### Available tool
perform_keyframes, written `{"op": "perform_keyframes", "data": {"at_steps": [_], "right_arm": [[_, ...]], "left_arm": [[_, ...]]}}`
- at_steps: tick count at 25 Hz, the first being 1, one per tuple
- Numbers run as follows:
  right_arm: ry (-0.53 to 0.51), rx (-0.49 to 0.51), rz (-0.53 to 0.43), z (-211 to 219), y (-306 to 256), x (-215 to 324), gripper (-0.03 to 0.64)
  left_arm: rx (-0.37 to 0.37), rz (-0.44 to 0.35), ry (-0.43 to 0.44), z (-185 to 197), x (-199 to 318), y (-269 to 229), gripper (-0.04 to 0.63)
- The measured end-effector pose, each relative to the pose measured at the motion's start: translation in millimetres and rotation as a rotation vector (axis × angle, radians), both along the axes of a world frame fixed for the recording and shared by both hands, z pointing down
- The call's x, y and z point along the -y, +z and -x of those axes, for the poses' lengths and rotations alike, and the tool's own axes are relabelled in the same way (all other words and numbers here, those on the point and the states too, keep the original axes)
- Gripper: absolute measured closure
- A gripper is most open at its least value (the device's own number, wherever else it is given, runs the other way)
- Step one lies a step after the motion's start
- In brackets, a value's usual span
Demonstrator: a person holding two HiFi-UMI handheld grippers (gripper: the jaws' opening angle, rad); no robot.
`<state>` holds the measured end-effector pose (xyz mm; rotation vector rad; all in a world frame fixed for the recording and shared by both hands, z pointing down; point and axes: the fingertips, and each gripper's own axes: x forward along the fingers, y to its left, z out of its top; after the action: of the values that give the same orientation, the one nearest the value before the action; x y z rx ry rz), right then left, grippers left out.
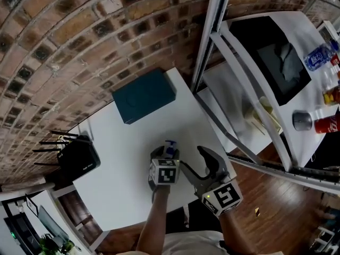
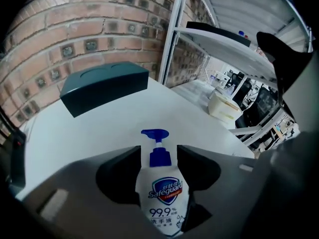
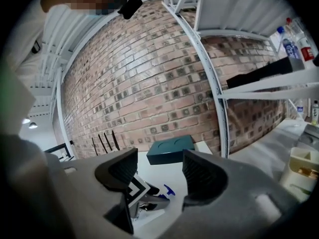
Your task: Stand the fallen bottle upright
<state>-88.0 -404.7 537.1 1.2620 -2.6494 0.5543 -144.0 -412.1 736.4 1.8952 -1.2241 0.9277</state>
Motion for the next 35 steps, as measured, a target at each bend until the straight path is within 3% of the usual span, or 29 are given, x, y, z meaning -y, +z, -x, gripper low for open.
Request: {"op": "perform_keyframes", "data": {"at_steps": [9, 14, 20, 28, 35], "right_arm": [[0.033, 0.035, 0.028, -14, 5, 12, 0.347], [0.037, 0.045, 0.02, -16, -2, 13, 0.347], [0.033, 0.049, 0.005, -18, -8, 7, 0.348], [0.03, 0.056, -0.013, -20, -18, -4, 0.347], [-0.008, 0.067, -0.038, -4, -31, -19, 0.347]], "left_arm": [[0.091, 0.062, 0.056, -6, 3, 12, 0.368], [0.099, 0.02, 0.045, -4, 7, 9, 0.412], [0.079, 0.032, 0.076, -6, 6, 9, 0.446], [0.077, -0.054, 0.051, 7, -5, -20, 0.448], [0.068, -0.167, -0.027, 29, -19, -60, 0.449]]}}
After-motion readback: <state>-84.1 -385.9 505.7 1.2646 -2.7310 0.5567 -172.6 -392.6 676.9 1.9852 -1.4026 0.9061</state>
